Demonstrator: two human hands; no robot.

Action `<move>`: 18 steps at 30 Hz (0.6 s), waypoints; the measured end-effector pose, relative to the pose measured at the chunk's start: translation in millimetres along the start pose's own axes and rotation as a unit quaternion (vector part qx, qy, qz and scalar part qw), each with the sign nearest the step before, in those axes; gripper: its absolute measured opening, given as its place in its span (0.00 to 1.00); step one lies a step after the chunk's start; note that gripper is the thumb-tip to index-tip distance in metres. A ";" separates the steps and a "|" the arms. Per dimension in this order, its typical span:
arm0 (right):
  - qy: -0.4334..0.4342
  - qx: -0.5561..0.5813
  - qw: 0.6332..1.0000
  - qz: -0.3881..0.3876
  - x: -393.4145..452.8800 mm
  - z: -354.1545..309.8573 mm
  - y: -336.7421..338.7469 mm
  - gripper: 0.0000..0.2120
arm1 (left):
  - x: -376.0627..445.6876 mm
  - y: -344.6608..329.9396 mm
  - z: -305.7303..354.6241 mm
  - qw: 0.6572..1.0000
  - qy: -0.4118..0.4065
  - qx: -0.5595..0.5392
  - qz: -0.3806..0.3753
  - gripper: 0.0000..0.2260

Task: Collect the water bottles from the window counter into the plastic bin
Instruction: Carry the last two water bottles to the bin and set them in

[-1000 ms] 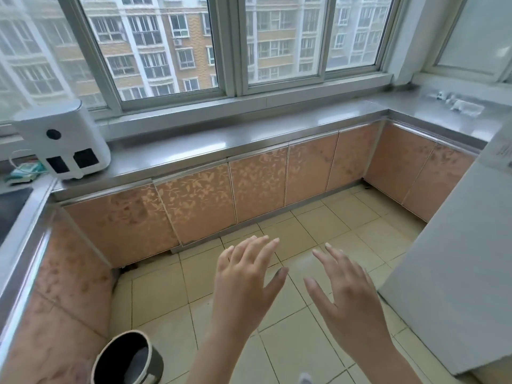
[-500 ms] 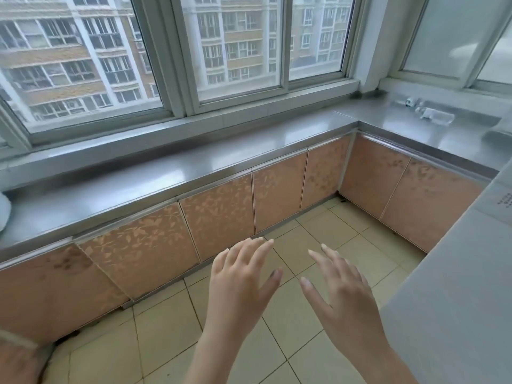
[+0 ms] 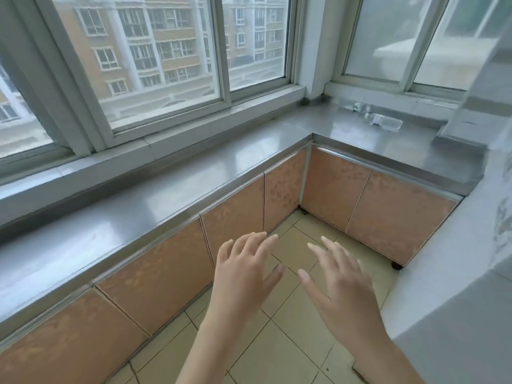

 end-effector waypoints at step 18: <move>-0.087 -0.017 0.996 0.011 235.7 229.8 -23.3 0.32 | 289.0 -176.1 107.2 0.996 -0.073 -0.015 -0.050 0.23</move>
Point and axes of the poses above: each hand's wrist, its own x-axis towards the middle knuckle, its own y-axis out of the back of the hand, z = x × y, the point moved 4 cm from there along x, towards the middle knuckle, and after that the axes turned 14 degrees about y, right-handed, at the moved point
